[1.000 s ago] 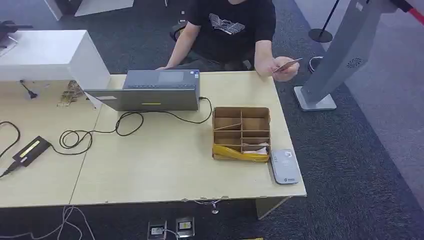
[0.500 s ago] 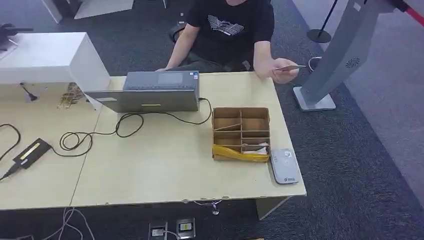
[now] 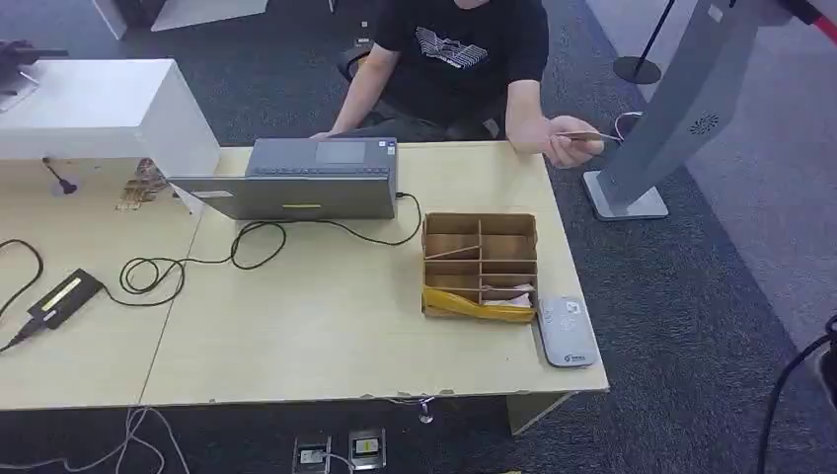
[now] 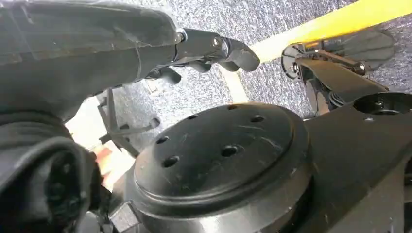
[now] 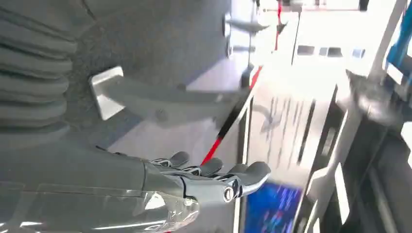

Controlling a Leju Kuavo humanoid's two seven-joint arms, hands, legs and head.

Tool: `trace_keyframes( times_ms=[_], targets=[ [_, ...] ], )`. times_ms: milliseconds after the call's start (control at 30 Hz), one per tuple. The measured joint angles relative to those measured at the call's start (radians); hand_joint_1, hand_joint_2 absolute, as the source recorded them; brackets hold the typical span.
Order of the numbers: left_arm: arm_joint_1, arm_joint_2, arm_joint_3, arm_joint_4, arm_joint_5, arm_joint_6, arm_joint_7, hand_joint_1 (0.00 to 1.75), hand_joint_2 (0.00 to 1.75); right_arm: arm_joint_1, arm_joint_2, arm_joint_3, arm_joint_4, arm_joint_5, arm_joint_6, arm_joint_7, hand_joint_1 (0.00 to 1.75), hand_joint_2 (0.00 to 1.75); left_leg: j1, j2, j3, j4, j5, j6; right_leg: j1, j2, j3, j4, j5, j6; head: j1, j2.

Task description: Pass the card to the sensor for recognition and then transmit it.

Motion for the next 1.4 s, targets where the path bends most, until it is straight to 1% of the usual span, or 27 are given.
trace_keyframes(
  times_ms=[33,67,100,333,433,500,567,700,867,1033,1067,1233,1400],
  targets=[
    [0.000,0.000,0.000,0.000,-0.002,0.000,0.000,0.00,0.00,-0.019,-0.010,0.021,0.000,0.027,0.032,0.016,0.00,1.75,0.000,0.000,0.000,0.000,0.000,0.000,0.000,0.000,0.000,0.000,0.000,0.000,0.001,0.000],
    [0.000,0.001,-0.002,0.000,-0.003,0.000,0.000,0.00,0.00,-0.037,-0.024,0.057,0.000,0.084,0.072,0.042,0.00,1.75,0.000,0.000,0.000,0.000,0.000,0.000,0.000,0.000,0.000,0.000,0.000,0.000,0.000,0.000],
    [0.000,0.001,-0.003,0.000,-0.003,0.000,0.000,0.00,0.00,-0.053,-0.032,0.081,0.000,0.127,0.092,0.063,0.00,1.75,0.000,0.000,0.000,0.000,0.000,0.000,0.000,0.000,0.000,0.000,0.000,0.000,0.001,0.000],
    [0.000,0.001,-0.019,0.000,-0.011,0.000,-0.011,0.00,0.00,-0.175,-0.048,0.312,0.003,0.529,0.203,0.252,0.00,1.75,0.001,0.000,0.000,0.000,0.000,0.000,0.001,0.000,-0.001,0.000,0.000,0.000,0.000,0.000],
    [0.000,0.002,-0.025,0.000,-0.017,0.000,-0.017,0.00,0.00,-0.214,-0.048,0.404,0.007,0.667,0.258,0.313,0.00,1.75,0.001,0.000,0.000,0.000,0.000,-0.001,0.001,0.000,-0.001,0.000,0.000,-0.001,0.000,0.000],
    [0.000,0.003,-0.027,0.000,-0.022,0.000,-0.021,0.00,0.00,-0.235,-0.049,0.459,0.014,0.745,0.279,0.344,0.00,1.75,0.001,0.000,0.000,0.000,0.000,-0.001,0.001,0.000,-0.001,0.000,-0.001,-0.001,0.000,0.000],
    [0.000,0.006,-0.033,0.000,-0.023,0.000,-0.023,0.00,0.00,-0.246,-0.049,0.503,0.022,0.775,0.282,0.357,0.00,1.75,0.001,0.000,0.000,0.000,0.000,-0.001,0.001,0.000,-0.001,0.000,-0.001,-0.001,0.000,0.000],
    [0.000,0.011,-0.044,0.000,-0.027,0.000,-0.027,0.00,0.00,-0.251,-0.049,0.570,0.045,0.782,0.286,0.360,0.00,1.75,0.001,0.000,0.000,0.000,-0.001,-0.001,0.001,0.000,-0.001,0.000,-0.001,-0.001,0.000,0.000],
    [0.000,0.015,-0.053,-0.001,-0.032,0.000,-0.030,0.00,0.00,-0.264,-0.048,0.641,0.085,0.779,0.288,0.351,0.00,1.75,0.001,0.000,0.000,0.000,-0.001,-0.001,0.001,0.000,-0.001,0.000,-0.001,-0.001,0.000,0.000],
    [0.000,0.017,-0.065,-0.001,-0.033,0.000,-0.030,0.00,0.00,-0.265,-0.048,0.683,0.109,0.774,0.288,0.346,0.02,1.75,0.002,0.000,0.000,0.000,-0.001,-0.001,0.001,0.000,-0.001,0.000,-0.001,-0.001,0.001,0.000],
    [0.000,0.018,-0.066,-0.001,-0.033,0.000,-0.030,0.00,0.00,-0.265,-0.048,0.688,0.113,0.774,0.288,0.346,1.75,1.75,0.002,0.000,0.000,0.000,-0.001,-0.001,0.001,0.000,-0.001,0.000,-0.001,-0.001,0.000,0.000],
    [0.000,0.019,-0.070,-0.001,-0.033,0.000,-0.030,0.00,0.00,-0.265,-0.048,0.712,0.124,0.765,0.282,0.339,1.75,1.75,0.002,0.000,0.000,0.000,-0.001,-0.001,0.001,0.000,-0.001,0.000,-0.001,-0.001,0.001,0.000],
    [0.000,0.019,-0.073,-0.001,-0.033,0.000,-0.030,0.00,0.00,-0.264,-0.048,0.718,0.131,0.758,0.277,0.336,1.75,1.75,0.002,0.000,0.000,0.000,-0.001,-0.001,0.001,0.000,-0.001,0.000,-0.001,-0.001,0.000,0.000]
  ],
)
